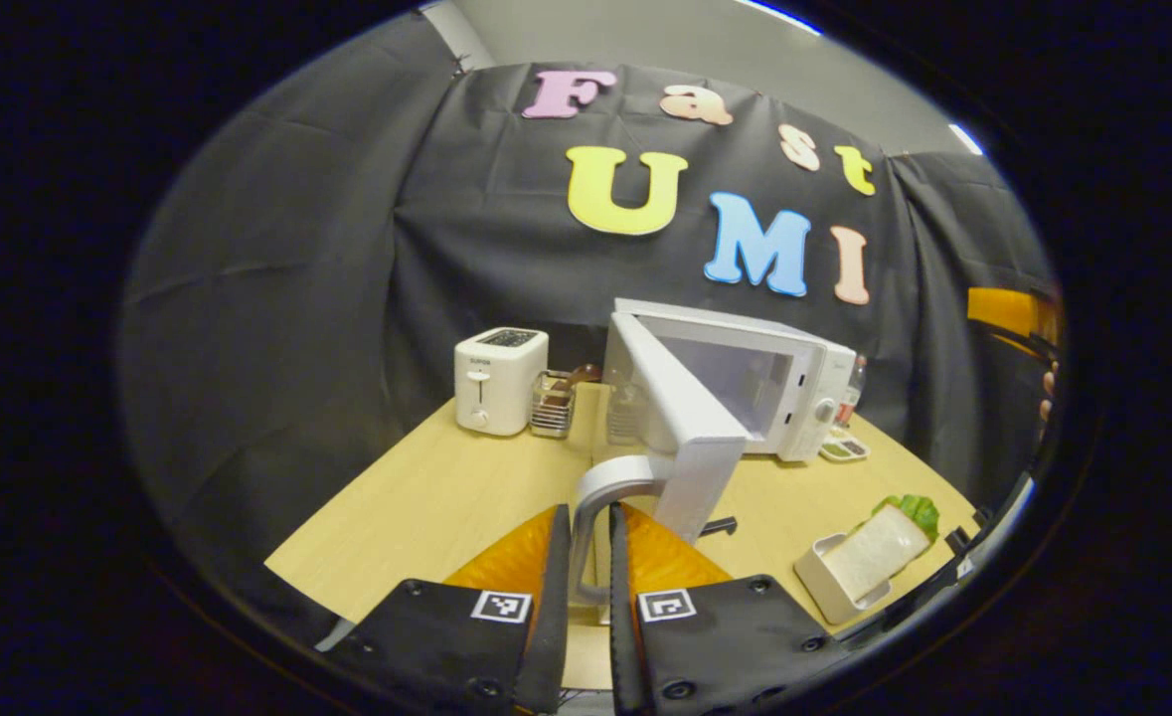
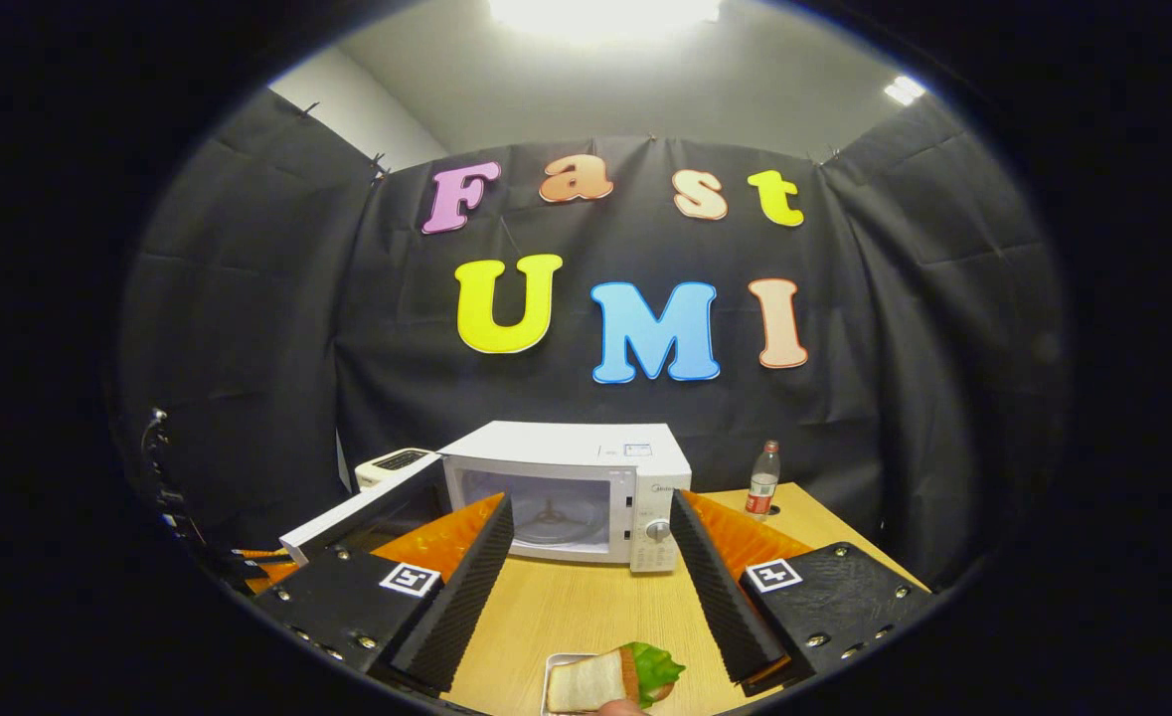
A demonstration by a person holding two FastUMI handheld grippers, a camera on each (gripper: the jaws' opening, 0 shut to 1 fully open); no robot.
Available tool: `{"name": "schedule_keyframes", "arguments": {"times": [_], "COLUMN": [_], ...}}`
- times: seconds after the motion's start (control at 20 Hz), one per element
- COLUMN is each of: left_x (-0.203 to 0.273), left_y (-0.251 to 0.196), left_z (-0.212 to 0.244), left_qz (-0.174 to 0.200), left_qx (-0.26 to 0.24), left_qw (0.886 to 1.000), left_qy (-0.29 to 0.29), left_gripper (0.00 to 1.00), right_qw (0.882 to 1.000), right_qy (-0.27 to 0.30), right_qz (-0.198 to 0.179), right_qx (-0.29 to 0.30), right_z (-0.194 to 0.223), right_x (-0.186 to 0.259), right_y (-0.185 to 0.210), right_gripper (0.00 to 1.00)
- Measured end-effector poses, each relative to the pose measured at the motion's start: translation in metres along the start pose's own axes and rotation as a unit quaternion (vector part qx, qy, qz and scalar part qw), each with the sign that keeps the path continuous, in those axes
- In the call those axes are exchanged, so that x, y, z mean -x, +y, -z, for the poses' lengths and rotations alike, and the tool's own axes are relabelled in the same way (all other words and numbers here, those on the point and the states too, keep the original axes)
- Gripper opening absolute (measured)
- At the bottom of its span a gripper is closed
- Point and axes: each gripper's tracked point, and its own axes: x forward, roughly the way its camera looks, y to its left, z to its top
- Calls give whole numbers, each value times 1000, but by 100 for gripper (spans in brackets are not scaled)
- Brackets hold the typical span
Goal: Open the microwave oven with the left hand, put the food in, and close the microwave oven.
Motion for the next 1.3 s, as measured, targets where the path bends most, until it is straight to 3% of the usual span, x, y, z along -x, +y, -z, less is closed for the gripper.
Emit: {"name": "schedule_keyframes", "arguments": {"times": [0.25, 0.3, 0.6, 0.8, 1.3], "left_x": [42, 48, 87, 101, 125], "left_y": [11, 13, 0, -12, -38], "left_z": [-53, -61, -93, -109, -122], "left_qz": [-45, -55, -89, -101, -128], "left_qx": [9, 6, -2, -8, -27], "left_qw": [997, 995, 990, 986, 980], "left_qy": [-70, -79, -113, -129, -148], "left_gripper": [100, 96, 96, 98, 97], "right_qw": [997, 996, 983, 966, 928], "right_qy": [65, 80, 168, 238, 340], "right_qz": [-23, -25, -50, -73, -120], "right_qx": [-18, -25, -59, -75, -94], "right_z": [33, 40, 94, 138, 202], "right_x": [-14, -16, -27, -26, -18], "right_y": [-23, -29, -47, -48, -46], "right_gripper": [96, 96, 96, 96, 98]}}
